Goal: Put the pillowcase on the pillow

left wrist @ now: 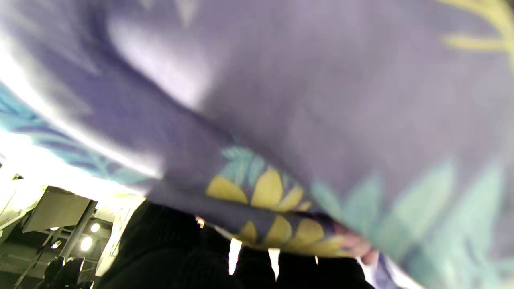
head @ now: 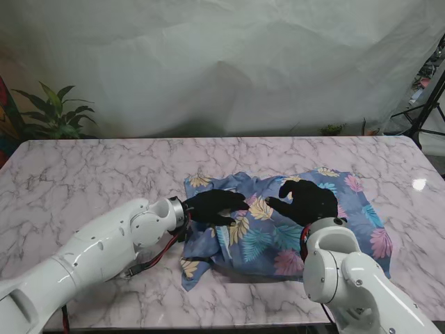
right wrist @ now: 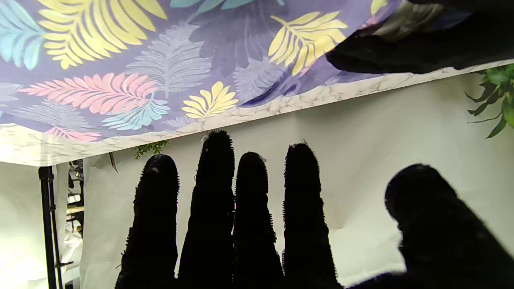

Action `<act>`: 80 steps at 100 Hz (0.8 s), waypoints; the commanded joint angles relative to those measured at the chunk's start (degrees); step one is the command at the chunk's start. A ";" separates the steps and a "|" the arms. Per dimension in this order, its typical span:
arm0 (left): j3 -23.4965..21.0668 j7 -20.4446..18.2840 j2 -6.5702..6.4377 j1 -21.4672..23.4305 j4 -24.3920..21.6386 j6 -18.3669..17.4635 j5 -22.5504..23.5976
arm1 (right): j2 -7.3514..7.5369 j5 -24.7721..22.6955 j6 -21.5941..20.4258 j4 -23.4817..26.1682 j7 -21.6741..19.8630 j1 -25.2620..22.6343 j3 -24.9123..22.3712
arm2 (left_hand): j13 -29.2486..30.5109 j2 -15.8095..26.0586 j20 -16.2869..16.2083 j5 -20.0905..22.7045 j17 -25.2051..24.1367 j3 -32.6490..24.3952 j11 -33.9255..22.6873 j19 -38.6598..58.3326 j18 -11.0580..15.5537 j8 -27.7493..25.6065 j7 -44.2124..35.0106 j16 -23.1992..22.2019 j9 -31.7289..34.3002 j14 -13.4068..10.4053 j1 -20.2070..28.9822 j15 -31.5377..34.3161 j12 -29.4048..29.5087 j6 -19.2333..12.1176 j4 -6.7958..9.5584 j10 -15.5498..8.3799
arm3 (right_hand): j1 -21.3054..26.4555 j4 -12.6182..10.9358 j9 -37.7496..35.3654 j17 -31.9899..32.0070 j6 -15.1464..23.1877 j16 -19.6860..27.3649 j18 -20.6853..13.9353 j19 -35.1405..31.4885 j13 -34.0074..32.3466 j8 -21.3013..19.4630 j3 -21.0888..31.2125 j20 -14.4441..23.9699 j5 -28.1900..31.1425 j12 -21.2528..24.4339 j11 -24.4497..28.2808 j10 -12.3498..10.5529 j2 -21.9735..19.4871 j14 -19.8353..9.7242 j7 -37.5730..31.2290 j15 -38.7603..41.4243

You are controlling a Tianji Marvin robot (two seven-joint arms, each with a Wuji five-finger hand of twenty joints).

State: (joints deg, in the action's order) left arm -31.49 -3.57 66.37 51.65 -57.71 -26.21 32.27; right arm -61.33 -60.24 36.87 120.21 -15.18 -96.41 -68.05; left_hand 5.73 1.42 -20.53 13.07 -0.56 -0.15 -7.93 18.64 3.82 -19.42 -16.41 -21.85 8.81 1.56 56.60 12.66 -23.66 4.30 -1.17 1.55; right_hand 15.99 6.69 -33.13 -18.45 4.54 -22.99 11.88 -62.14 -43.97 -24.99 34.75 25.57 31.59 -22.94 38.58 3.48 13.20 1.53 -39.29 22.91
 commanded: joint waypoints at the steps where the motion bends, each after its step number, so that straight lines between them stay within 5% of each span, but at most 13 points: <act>1: -2.87 -0.04 -1.21 1.89 -1.67 2.04 0.02 | 0.23 0.87 0.98 -0.80 -0.38 -0.19 -0.31 | 0.09 1.51 -1.03 2.92 -0.51 -0.27 -1.09 2.40 -1.09 -1.67 -2.93 0.21 0.82 1.34 0.46 1.92 1.14 -0.01 0.69 -0.37 | -1.72 -1.31 1.80 1.82 -1.11 0.69 1.04 1.00 2.09 1.00 -1.41 -0.83 -2.55 0.56 -1.27 0.08 -2.01 0.91 0.66 -1.84; 23: -13.94 12.76 0.60 9.95 -8.98 5.25 1.48 | 0.25 3.20 -7.21 -5.83 1.43 0.17 -1.82 | 0.44 1.11 -0.40 3.54 -0.72 -1.26 -3.60 4.74 -1.19 -2.34 -5.89 0.17 1.59 1.16 1.02 3.18 1.91 -0.46 0.79 -0.88 | -1.91 -1.75 4.92 6.24 -0.54 3.46 0.64 4.37 7.63 1.62 -5.48 -2.67 -4.89 2.61 -4.34 -1.74 -3.85 0.25 3.10 -5.53; 36: -18.76 16.02 0.46 14.38 -15.85 7.27 3.81 | 0.20 3.80 -12.21 -10.67 3.64 1.93 -1.18 | 0.11 0.78 0.62 2.22 -0.84 -0.97 -2.69 3.69 -1.25 -1.80 -5.41 0.71 1.26 1.02 0.01 2.43 2.61 -0.67 0.66 -1.24 | -3.07 -1.81 9.21 10.45 -0.26 7.23 -3.27 8.49 13.30 3.46 -7.26 -6.50 -8.86 4.74 -6.68 -3.61 -5.39 -1.36 6.35 -9.04; 56: -24.10 14.09 -1.11 20.31 -24.65 13.38 7.67 | 0.21 5.92 -20.97 -17.86 6.84 4.95 -0.49 | -0.76 1.59 2.14 0.57 -1.19 0.51 0.82 -0.09 -2.04 -0.06 -1.28 2.64 -0.18 2.01 -1.91 -1.40 3.35 0.40 0.41 -0.15 | -4.61 -1.92 17.33 18.22 1.87 12.66 -9.48 14.87 24.00 8.14 -13.82 -14.06 -17.30 7.10 -9.88 -7.99 -10.64 -6.14 10.91 -11.92; 80: -28.43 10.50 -2.07 25.28 -28.08 19.42 8.21 | 0.13 10.33 -25.27 -24.69 8.22 8.42 2.17 | -1.51 1.64 1.61 2.15 -1.52 0.99 3.32 -3.23 -3.10 0.13 2.60 2.73 -1.27 3.04 -2.77 -3.79 2.66 1.09 0.21 1.14 | -4.64 -2.30 20.77 20.61 2.66 14.00 -9.98 17.65 27.75 10.22 -16.82 -16.25 -22.12 8.11 -11.90 -9.79 -12.36 -7.89 13.04 -14.23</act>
State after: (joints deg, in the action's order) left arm -59.21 8.81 65.11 75.64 -86.03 -7.79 40.59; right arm -61.15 -49.07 12.35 97.42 -6.21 -88.87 -66.78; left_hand 5.75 1.31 -19.16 15.50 -1.16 -0.05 -6.42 18.27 1.12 -19.98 -16.06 -19.72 9.44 4.25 55.17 10.83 -20.81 4.78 -1.17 2.34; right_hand 13.05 6.01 -14.69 0.67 5.66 -10.29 3.43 -45.65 -17.90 -15.81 19.31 10.34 12.15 -15.33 27.80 -5.06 2.91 -4.92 -27.52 11.40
